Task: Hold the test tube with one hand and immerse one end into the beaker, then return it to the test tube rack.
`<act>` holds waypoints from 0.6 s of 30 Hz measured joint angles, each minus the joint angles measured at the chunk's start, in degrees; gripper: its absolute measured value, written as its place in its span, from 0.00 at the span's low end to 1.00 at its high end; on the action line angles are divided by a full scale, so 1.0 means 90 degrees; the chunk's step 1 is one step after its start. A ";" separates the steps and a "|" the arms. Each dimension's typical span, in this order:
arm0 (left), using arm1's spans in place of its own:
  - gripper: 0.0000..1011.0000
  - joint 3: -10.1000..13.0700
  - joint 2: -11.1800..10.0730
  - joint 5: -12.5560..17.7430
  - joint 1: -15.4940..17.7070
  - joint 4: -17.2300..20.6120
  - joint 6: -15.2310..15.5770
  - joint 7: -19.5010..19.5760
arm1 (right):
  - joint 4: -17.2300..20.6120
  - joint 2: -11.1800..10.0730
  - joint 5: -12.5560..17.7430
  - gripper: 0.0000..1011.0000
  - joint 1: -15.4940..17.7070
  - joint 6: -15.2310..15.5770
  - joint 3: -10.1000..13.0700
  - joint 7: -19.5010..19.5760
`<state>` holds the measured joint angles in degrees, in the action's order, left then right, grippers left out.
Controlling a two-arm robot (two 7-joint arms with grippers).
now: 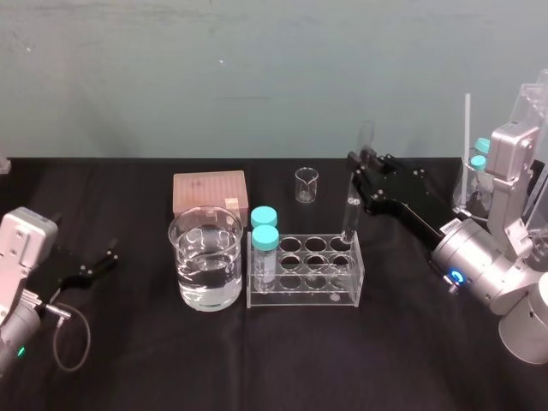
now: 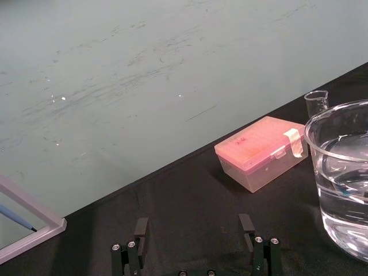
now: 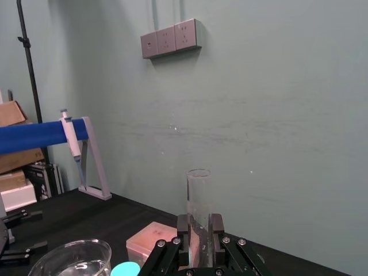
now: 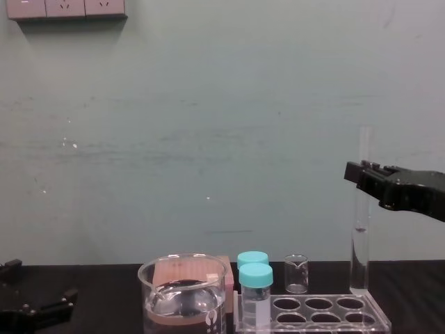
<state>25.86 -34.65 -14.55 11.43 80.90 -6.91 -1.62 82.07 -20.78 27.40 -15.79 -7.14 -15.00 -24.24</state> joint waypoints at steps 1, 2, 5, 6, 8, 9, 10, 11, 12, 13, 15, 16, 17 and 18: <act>0.99 0.0000 0.0000 0.0000 0.0000 0.0000 0.0000 0.0000 | -0.0042 0.0018 -0.0006 0.22 -0.0014 -0.0005 0.0000 -0.0010; 0.99 0.0000 0.0000 0.0000 0.0000 0.0000 0.0000 0.0000 | -0.0065 0.0027 -0.0010 0.22 -0.0022 -0.0009 0.0000 -0.0016; 0.99 0.0000 0.0000 0.0000 0.0000 0.0000 0.0000 0.0000 | -0.0142 0.0053 -0.0018 0.22 -0.0051 -0.0018 -0.0008 -0.0040; 0.99 0.0000 0.0000 0.0000 0.0000 0.0000 0.0000 0.0000 | -0.0184 0.0069 -0.0019 0.22 -0.0074 -0.0022 -0.0015 -0.0062; 0.99 0.0000 0.0000 0.0000 0.0000 0.0000 0.0000 0.0000 | -0.0246 0.0089 -0.0019 0.22 -0.0110 -0.0026 -0.0031 -0.0098; 0.99 0.0000 0.0000 0.0000 0.0000 0.0000 0.0000 0.0000 | -0.0270 0.0095 -0.0019 0.22 -0.0122 -0.0026 -0.0036 -0.0109; 0.99 0.0000 0.0000 0.0000 0.0000 0.0000 0.0000 0.0000 | -0.0318 0.0104 -0.0019 0.22 -0.0145 -0.0027 -0.0049 -0.0133; 0.99 0.0000 0.0000 0.0000 0.0000 0.0000 0.0000 0.0000 | -0.0340 0.0108 -0.0018 0.22 -0.0155 -0.0028 -0.0055 -0.0149; 0.99 0.0000 0.0000 0.0000 0.0000 0.0000 0.0000 0.0000 | -0.0382 0.0114 -0.0018 0.22 -0.0172 -0.0029 -0.0067 -0.0168; 0.99 0.0000 0.0000 0.0000 0.0000 0.0000 0.0000 0.0000 | -0.0382 0.0114 -0.0018 0.22 -0.0172 -0.0029 -0.0067 -0.0168; 0.99 0.0000 0.0000 0.0000 0.0000 0.0000 0.0000 0.0000 | -0.0440 0.0121 -0.0020 0.22 -0.0192 -0.0028 -0.0085 -0.0190; 0.99 0.0000 0.0000 0.0000 0.0000 0.0000 0.0000 0.0000 | -0.0468 0.0123 -0.0023 0.22 -0.0203 -0.0022 -0.0095 -0.0203; 0.99 0.0000 0.0000 0.0000 0.0000 0.0000 0.0000 0.0000 | -0.0468 0.0123 -0.0023 0.22 -0.0203 -0.0022 -0.0095 -0.0203; 0.99 0.0000 0.0000 0.0000 0.0000 0.0000 0.0000 0.0000 | -0.0495 0.0125 -0.0026 0.22 -0.0209 -0.0015 -0.0104 -0.0208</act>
<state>25.86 -34.65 -14.55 11.43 80.90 -6.90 -1.62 77.61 -19.65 27.17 -17.68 -7.27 -15.94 -26.12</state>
